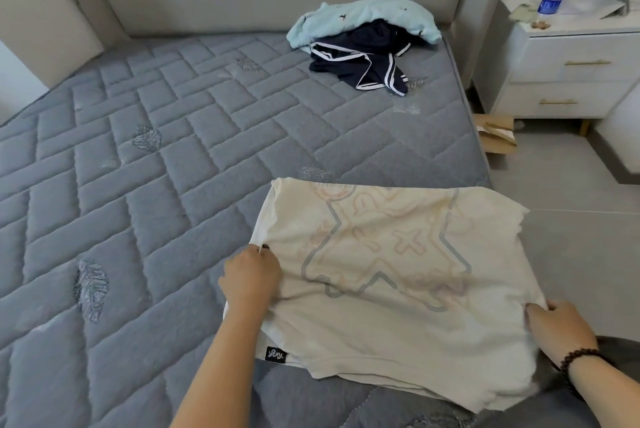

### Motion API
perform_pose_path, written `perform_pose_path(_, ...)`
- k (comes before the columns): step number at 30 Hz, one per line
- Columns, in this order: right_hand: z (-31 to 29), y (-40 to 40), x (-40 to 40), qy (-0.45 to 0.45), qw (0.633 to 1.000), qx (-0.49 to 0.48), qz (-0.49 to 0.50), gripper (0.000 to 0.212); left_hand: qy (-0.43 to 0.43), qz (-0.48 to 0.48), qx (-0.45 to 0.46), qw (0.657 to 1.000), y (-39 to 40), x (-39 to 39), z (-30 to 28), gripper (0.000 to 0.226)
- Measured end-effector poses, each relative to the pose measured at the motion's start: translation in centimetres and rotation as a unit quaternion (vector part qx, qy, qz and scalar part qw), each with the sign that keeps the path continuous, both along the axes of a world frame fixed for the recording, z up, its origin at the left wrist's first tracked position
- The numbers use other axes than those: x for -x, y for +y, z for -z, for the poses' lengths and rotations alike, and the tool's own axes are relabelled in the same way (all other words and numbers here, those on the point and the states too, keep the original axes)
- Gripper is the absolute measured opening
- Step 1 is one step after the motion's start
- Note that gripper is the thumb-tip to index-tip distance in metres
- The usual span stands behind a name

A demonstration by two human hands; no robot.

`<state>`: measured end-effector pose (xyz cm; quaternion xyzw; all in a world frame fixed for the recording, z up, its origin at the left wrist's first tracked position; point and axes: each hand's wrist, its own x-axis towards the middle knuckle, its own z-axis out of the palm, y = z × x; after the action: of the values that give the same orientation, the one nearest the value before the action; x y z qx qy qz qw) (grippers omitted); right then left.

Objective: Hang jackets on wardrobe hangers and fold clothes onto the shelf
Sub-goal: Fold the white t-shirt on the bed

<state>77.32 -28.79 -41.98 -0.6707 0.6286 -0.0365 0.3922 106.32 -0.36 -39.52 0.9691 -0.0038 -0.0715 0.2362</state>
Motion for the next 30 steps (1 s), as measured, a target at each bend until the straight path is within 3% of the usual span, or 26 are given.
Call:
perform_pose_path(5,-0.4,-0.5,-0.4,-0.015,0.999,-0.014,0.029,0.026,0.074,0.035,0.085,0.993,-5.1,-6.1,-1.1,0.051)
perform_pose_path(9,-0.8,-0.8,-1.0,-0.075,0.997,0.002,0.025,0.035,0.103,0.051,0.138,0.984,-8.6,-9.2,-1.1,0.029)
perform_pose_path(10,-0.8,-0.8,-1.1,-0.078,0.997,0.008,0.020,0.030,0.093,0.041,0.142,0.985,-9.0,-9.5,-0.9,0.025)
perform_pose_path(13,-0.8,-1.5,-1.0,-0.074,0.997,0.012,0.025,0.024,0.041,-0.016,0.118,0.992,-9.1,-9.4,-0.4,0.039)
perform_pose_path(17,-1.1,-2.1,-0.4,-0.108,0.991,-0.053,0.059,0.036,-0.028,-0.038,0.058,0.997,-10.8,-7.7,0.4,0.039)
perform_pose_path(19,-1.3,-2.3,0.0,-0.144,0.979,-0.116,0.081,0.036,-0.093,-0.009,-0.006,0.996,-12.9,-5.9,0.4,0.055)
perform_pose_path(21,-1.5,-2.3,0.3,-0.197,0.957,-0.194,0.089,0.031,-0.137,0.100,-0.001,0.985,-15.8,-2.6,0.8,0.060)
perform_pose_path(24,-1.6,-2.2,0.5,-0.252,0.930,-0.253,0.085,0.029,-0.148,0.363,0.066,0.918,-20.8,4.3,1.5,0.053)
perform_pose_path(27,-1.3,-2.3,0.6,-0.246,0.938,-0.233,0.072,0.016,-0.102,0.535,0.128,0.829,-26.5,9.5,0.9,0.047)
perform_pose_path(29,-0.9,-2.5,0.9,-0.203,0.958,-0.198,0.048,0.009,-0.095,0.606,0.093,0.785,-29.9,11.0,1.3,0.051)
perform_pose_path(30,-0.5,-2.7,1.2,-0.164,0.970,-0.176,0.023,0.011,-0.102,0.636,0.032,0.764,-31.2,11.2,1.9,0.055)
